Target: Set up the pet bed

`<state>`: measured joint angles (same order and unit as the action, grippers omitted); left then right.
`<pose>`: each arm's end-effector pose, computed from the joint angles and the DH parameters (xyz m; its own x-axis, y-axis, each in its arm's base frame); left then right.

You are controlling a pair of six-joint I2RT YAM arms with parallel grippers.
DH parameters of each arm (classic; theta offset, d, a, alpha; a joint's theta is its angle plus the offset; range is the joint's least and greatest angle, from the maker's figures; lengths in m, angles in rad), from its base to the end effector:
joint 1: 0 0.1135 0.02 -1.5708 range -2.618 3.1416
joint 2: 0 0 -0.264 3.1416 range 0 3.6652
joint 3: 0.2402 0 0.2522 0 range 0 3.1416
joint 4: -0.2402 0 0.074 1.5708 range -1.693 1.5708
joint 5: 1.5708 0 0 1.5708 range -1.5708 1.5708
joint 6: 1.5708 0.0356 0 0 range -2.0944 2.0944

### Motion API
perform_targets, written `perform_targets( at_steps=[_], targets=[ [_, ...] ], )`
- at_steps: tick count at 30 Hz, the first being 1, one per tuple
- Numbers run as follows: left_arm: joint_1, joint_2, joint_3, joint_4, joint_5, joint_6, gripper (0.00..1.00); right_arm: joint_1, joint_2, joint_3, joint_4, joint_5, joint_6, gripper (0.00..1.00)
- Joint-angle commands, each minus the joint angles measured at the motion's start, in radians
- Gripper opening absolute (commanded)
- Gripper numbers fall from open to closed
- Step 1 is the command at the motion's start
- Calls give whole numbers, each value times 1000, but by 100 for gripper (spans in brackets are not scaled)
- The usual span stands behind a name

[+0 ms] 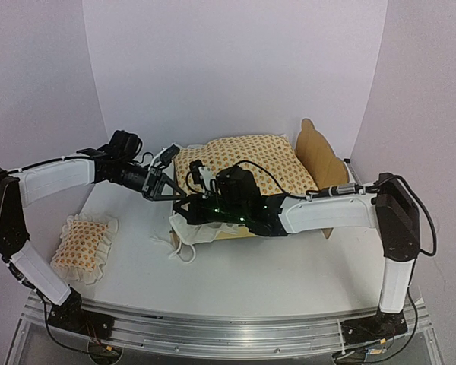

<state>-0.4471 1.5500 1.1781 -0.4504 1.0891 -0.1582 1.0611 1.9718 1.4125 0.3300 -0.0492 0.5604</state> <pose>0.2804 -0.1694 0.2780 -0.7697 0.2881 -0.5697 0.6307 0.2049 -0.7484 0.2274 0.4104 0.2525 -0.5698 0.0688 -0.8189 -0.6993 0.4828 0.5271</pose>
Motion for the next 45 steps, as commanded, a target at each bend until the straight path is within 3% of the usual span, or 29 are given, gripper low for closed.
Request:
perform_targets(
  at_steps=[1,2,4,6,8,9,12,15,17,19,21,22,29,31,36,45],
  targets=[
    [-10,-44,22,22,33,-6,0,-3,20,66,76,34,13,0],
    [-9,-43,32,13,29,8,8,-5,13,56,81,37,23,0],
    [-2,-42,80,-46,-2,75,48,-20,-17,20,101,35,59,0],
    [18,-46,119,-100,-23,158,76,-35,-49,-6,115,32,74,0],
    [47,-58,138,-133,-37,235,96,-40,-75,-9,116,31,64,0],
    [68,-73,137,-142,-47,281,98,-43,-83,-7,116,31,61,0],
    [135,-120,120,-170,-47,411,99,-47,-92,-3,116,31,63,0],
    [174,-177,41,-205,-106,632,99,-47,-85,14,121,13,74,0],
    [176,-209,-66,-194,-157,747,92,-48,-67,44,131,-20,87,0],
    [171,-225,-142,-158,-170,795,77,-50,-44,86,148,-82,103,0],
    [151,-225,-178,-101,-167,779,61,-49,-27,106,169,-119,117,0],
    [136,-224,-192,-56,-172,760,60,-52,-24,104,191,-124,128,0],
    [52,-168,-187,209,-211,586,76,-73,-20,69,252,-137,166,0],
    [37,-154,-183,225,-201,592,75,-75,-23,64,259,-135,171,0],
    [-14,-124,-228,271,-240,657,61,-90,-31,58,310,-173,190,0],
    [16,-109,-87,303,-119,533,72,-122,-105,-50,311,-174,166,0]
  ],
)
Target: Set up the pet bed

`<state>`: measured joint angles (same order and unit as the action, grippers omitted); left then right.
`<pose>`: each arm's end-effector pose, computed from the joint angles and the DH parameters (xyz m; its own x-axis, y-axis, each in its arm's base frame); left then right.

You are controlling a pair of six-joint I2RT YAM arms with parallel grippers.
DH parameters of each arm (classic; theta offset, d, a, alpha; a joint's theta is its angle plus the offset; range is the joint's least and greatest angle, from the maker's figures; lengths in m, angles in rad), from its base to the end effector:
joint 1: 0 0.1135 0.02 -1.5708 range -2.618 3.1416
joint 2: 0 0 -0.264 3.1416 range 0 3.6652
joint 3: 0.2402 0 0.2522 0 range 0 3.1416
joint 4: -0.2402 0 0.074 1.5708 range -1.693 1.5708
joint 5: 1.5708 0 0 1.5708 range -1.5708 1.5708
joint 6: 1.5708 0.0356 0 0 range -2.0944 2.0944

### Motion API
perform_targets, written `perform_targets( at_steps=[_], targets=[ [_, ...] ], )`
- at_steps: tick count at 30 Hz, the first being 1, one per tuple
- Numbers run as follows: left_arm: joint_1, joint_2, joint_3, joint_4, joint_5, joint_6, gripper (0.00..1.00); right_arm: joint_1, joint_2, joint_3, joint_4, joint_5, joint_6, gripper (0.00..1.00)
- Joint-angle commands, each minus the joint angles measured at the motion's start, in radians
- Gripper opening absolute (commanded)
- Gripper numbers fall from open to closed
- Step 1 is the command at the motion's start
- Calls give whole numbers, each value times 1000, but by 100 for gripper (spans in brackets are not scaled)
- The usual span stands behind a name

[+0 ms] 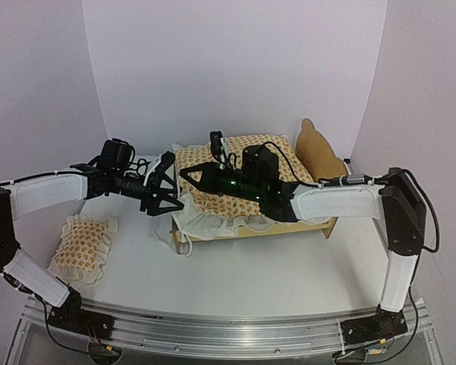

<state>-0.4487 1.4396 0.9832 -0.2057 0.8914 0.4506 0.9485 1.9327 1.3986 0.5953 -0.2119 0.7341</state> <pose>0.2653 -0.1585 0.2619 -0.1392 0.3707 -0.9183 0.9843 0.1539 -0.0870 0.2641 0.3809 0.2940 -0.5877 0.3044 -0.7497 -0.7045 0.2632 0.6591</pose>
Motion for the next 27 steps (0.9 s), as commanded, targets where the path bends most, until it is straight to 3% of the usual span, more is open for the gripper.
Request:
perform_targets(
  at_steps=[1,3,7,11,14,19,23,25,26,27],
  targets=[
    [22,4,121,70,81,-95,72,-10,-63,-34,46,-14,-7,0],
    [25,14,137,88,91,-109,71,-9,-58,-29,47,-22,-6,0],
    [10,38,128,82,63,-72,57,-9,-57,-16,47,-21,-8,0],
    [9,46,108,51,2,21,54,-9,-66,-2,47,-17,-18,0],
    [10,55,104,63,-20,23,45,-9,-65,3,47,-19,-15,0],
    [10,65,84,91,-51,21,28,-9,-64,3,47,-27,-9,0],
    [10,45,79,9,-33,55,2,-12,-78,-21,45,-3,-16,0],
    [10,30,82,-40,-40,37,0,-16,-82,-33,30,20,-16,0],
    [11,23,94,-66,-39,8,0,-16,-82,-32,-6,33,-24,3],
    [11,18,119,-94,-33,-33,0,-16,-82,-25,-54,43,-41,13]
  ],
)
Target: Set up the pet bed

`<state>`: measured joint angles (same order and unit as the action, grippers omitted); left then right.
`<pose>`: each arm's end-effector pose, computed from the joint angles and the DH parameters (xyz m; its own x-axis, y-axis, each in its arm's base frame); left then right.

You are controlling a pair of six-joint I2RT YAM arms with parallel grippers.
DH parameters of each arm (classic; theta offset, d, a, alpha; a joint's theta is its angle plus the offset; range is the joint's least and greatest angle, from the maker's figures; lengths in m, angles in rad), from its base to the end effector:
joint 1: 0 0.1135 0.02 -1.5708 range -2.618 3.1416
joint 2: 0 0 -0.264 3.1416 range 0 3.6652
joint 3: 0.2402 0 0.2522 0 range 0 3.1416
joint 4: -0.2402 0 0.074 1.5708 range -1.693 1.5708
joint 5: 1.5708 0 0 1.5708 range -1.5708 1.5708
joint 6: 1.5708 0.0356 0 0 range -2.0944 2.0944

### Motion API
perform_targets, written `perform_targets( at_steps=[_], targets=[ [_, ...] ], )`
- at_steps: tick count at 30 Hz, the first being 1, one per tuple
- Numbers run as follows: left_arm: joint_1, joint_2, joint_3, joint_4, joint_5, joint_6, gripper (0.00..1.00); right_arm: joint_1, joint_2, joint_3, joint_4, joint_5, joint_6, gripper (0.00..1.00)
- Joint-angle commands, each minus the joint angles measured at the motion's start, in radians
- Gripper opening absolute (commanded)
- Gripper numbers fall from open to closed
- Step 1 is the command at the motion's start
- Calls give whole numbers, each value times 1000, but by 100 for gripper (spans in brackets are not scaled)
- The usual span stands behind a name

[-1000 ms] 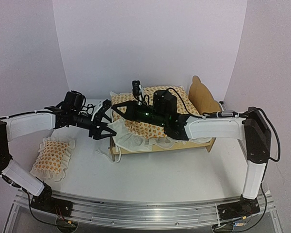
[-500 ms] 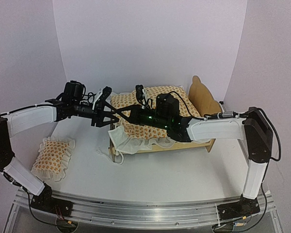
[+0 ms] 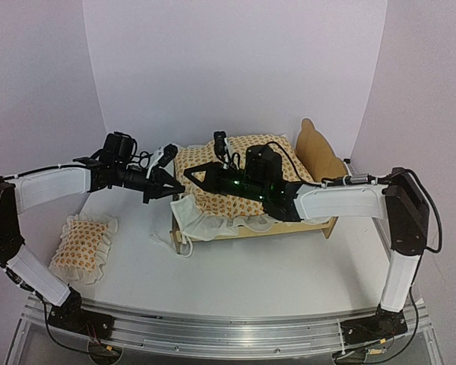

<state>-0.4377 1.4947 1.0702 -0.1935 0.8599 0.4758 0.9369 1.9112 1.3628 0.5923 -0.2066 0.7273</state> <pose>0.2848 -0.1631 0.2742 -0.0836 0.3691 -0.9256 0.9835 0.1801 -0.0170 0.2649 0.3727 0.2906 -0.5856 0.3021 -0.7522 -0.6970 0.2862 0.6575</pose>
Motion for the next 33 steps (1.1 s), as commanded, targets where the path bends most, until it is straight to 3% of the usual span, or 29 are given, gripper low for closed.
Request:
perform_targets(
  at_steps=[1,2,4,6,11,15,19,24,33],
  targets=[
    [1,-41,63,-121,1,-129,0,2,-60,23,-114,45,-58,24],
    [1,-44,93,-130,3,-208,0,10,-60,35,-179,51,-84,35],
    [1,-45,161,-143,-17,-308,0,37,-85,18,-239,71,-146,47],
    [2,-47,214,-153,-45,-372,0,67,-125,-21,-248,95,-195,53],
    [2,-26,288,-192,-75,-456,0,124,-160,-58,-248,95,-261,54],
    [2,-10,321,-179,-50,-521,0,147,-70,0,-251,49,-247,49],
    [2,-7,309,-167,-92,-496,0,150,46,46,-273,54,-200,40],
    [2,-5,292,-149,-88,-484,0,150,134,77,-332,191,-172,42],
    [1,-6,227,-127,-70,-399,0,117,100,52,-389,428,-134,47]
  ],
)
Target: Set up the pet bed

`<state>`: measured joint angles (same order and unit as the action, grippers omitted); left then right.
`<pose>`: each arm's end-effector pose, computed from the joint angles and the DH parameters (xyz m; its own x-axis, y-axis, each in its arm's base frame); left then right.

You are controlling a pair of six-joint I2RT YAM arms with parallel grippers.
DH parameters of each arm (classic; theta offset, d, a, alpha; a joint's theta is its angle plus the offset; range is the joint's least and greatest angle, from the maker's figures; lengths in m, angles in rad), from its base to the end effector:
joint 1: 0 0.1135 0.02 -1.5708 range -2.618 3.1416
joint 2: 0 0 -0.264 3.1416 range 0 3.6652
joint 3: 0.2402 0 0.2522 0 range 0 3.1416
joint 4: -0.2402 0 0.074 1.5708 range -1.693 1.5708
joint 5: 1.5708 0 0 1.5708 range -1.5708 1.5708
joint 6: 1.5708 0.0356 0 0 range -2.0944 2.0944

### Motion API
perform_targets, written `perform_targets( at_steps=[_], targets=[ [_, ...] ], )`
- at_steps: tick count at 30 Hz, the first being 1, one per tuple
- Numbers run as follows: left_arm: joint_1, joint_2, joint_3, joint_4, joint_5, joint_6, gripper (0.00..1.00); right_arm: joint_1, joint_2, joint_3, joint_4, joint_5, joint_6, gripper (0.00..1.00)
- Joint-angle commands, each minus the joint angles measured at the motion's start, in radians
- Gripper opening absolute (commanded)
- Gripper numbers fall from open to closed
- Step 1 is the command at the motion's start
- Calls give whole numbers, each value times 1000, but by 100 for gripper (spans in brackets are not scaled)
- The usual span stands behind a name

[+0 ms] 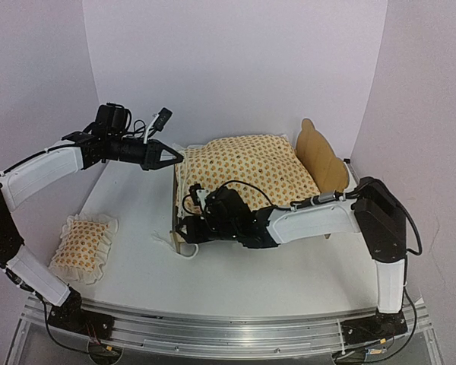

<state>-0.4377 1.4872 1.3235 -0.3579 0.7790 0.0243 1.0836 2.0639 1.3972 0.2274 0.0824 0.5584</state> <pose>0.2933 -0.1649 0.3464 -0.4304 0.2205 -0.8753 0.8641 0.3811 -0.3289 0.2243 0.4172 0.1952 -0.6170 -0.0367 -0.7861 -0.6118 0.6506 0.4498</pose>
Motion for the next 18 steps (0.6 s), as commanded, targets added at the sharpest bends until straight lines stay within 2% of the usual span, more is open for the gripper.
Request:
perform_targets(
  at_steps=[1,9,18],
  targets=[
    [2,4,-29,47,21,57,0,-34,-52,24,-39,145,36,47],
    [1,33,-65,105,40,173,0,-45,-31,59,-150,171,13,44],
    [0,31,-135,0,59,138,0,-46,-136,-6,-205,159,-40,43]
  ],
)
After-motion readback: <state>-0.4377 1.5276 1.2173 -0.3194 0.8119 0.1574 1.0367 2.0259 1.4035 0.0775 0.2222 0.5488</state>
